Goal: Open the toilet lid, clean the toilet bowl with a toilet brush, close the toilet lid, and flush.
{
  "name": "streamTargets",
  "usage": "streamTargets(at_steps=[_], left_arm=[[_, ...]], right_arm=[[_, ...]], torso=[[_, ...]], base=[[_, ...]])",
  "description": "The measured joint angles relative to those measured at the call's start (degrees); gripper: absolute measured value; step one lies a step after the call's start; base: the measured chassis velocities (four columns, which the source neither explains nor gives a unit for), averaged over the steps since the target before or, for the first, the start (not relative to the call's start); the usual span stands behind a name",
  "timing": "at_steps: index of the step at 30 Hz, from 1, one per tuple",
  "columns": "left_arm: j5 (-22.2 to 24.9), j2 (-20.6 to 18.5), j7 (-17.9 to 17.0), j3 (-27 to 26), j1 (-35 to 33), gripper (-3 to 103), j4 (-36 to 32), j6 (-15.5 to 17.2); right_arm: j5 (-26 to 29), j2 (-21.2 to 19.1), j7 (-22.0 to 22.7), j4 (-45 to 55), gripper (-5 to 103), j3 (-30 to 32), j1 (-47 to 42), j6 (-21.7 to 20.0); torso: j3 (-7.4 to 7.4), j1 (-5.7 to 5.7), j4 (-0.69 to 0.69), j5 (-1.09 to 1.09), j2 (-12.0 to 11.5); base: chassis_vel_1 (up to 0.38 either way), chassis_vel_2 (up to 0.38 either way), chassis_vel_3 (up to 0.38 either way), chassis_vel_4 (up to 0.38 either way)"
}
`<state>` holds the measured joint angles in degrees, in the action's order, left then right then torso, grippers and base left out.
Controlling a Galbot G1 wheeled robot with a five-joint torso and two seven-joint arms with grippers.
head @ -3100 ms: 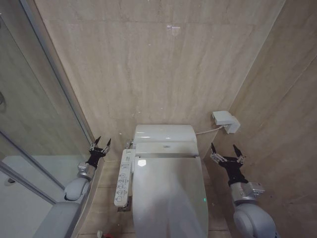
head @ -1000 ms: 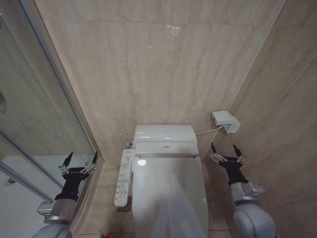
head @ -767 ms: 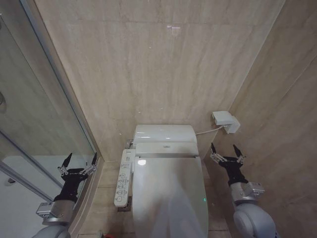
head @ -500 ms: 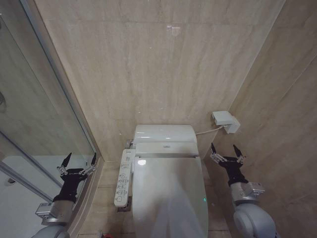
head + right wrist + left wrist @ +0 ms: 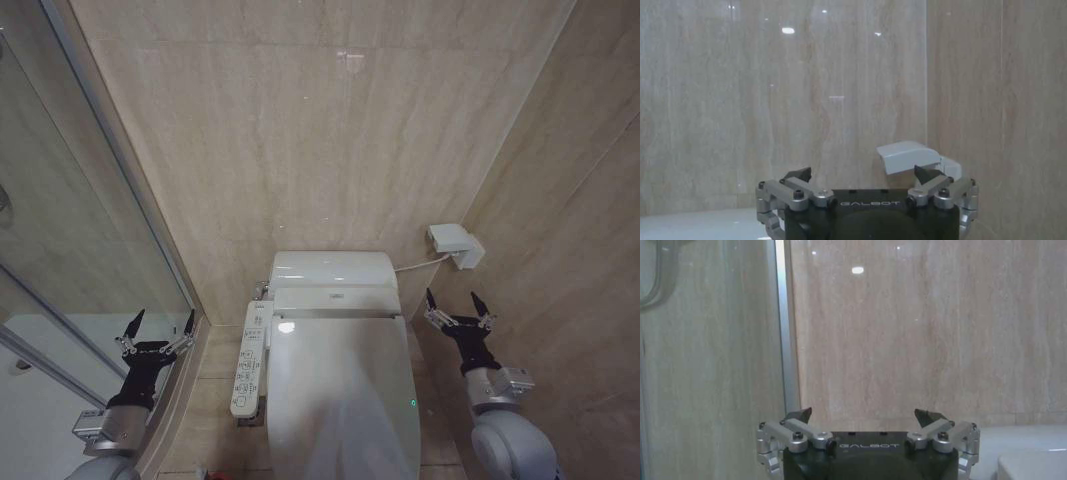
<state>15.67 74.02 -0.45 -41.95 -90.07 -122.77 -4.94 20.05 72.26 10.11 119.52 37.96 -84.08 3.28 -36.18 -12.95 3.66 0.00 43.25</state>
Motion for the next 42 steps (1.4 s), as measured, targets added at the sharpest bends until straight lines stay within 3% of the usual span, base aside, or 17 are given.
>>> streamTargets(at_steps=[18, 35, 38, 40, 42], left_arm=[[0.02, -0.01, -0.02, 0.02, 0.02, 100, 0.06, 0.01], [0.03, -0.01, -0.02, 0.03, 0.01, 100, 0.06, 0.02], [0.03, 0.00, -0.01, 0.03, -0.02, 100, 0.06, 0.02], [0.03, 0.00, -0.03, 0.02, -0.03, 100, 0.05, 0.02], [0.03, 0.00, -0.03, 0.02, -0.03, 100, 0.05, 0.02]], right_arm=[[0.00, 0.00, 0.00, 0.00, 100, 0.00, 0.00, 0.00], [0.00, 0.00, 0.00, 0.00, 100, 0.00, -0.01, 0.00], [0.00, 0.00, 0.00, 0.00, 100, 0.01, -0.02, 0.00], [0.00, 0.00, 0.01, 0.00, 100, 0.01, -0.03, 0.00], [0.00, 0.00, 0.00, 0.00, 100, 0.00, -0.03, 0.00]], torso=[[0.00, -0.01, 0.00, 0.00, 0.00], [-0.01, 0.00, 0.01, 0.04, 0.00], [0.03, 0.06, 0.01, -0.09, 0.03], [0.02, 0.06, 0.01, 0.04, 0.03], [0.03, 0.07, 0.01, 0.00, 0.03]], base=[[0.046, -0.047, -0.046, 0.044], [0.260, -0.269, -0.263, 0.264], [0.287, -0.314, -0.277, 0.293], [0.221, -0.250, -0.202, 0.190], [0.106, -0.149, -0.138, 0.110]])
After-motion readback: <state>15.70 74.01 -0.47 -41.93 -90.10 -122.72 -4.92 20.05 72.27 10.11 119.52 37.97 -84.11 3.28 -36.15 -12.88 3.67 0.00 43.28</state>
